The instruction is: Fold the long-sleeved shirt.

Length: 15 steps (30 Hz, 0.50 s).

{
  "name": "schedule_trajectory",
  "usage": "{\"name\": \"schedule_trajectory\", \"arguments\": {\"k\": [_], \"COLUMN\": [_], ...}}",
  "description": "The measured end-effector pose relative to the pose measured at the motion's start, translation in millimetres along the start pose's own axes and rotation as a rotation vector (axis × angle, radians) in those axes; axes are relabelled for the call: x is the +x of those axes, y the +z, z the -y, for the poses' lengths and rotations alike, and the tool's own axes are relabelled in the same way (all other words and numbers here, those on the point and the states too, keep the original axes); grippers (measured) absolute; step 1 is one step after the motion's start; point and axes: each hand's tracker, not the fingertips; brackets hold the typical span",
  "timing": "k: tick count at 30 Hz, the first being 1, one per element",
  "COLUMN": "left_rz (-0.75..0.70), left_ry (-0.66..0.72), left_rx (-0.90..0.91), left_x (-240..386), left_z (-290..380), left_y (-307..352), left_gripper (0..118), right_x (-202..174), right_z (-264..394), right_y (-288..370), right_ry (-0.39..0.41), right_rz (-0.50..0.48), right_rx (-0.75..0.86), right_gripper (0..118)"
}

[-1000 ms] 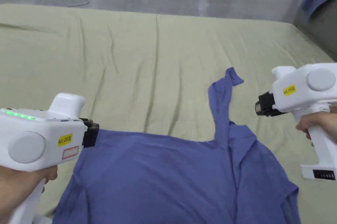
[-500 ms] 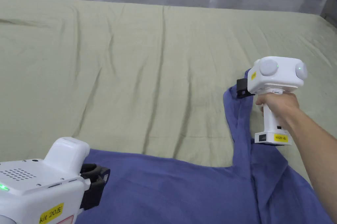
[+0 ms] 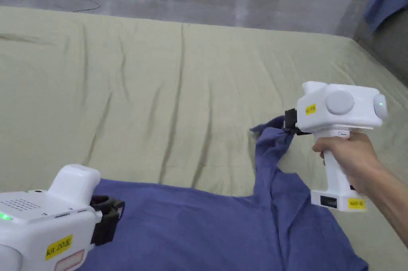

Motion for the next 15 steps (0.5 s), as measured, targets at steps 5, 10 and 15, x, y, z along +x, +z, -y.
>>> {"name": "schedule_trajectory", "arguments": {"k": [5, 10, 15], "left_rz": [0.022, 0.021, -0.005], "left_ry": [0.017, 0.004, -0.009], "left_rx": [0.028, 0.027, 0.006], "left_x": [10.7, 24.9, 30.5], "left_z": [12.4, 31.1, 45.7], "left_y": [34.3, 59.6, 76.7], "left_gripper": [0, 0, 0], "right_x": [-7.9, -9.6, -16.0], "right_z": [90.6, 199.1, 271.5], "right_y": [129.4, 140.6, 89.8], "right_ry": [0.054, 0.047, 0.032], "right_rz": [-0.003, 0.000, -0.027], "right_rx": [0.078, -0.091, -0.300], "right_gripper": [0, 0, 0]}}
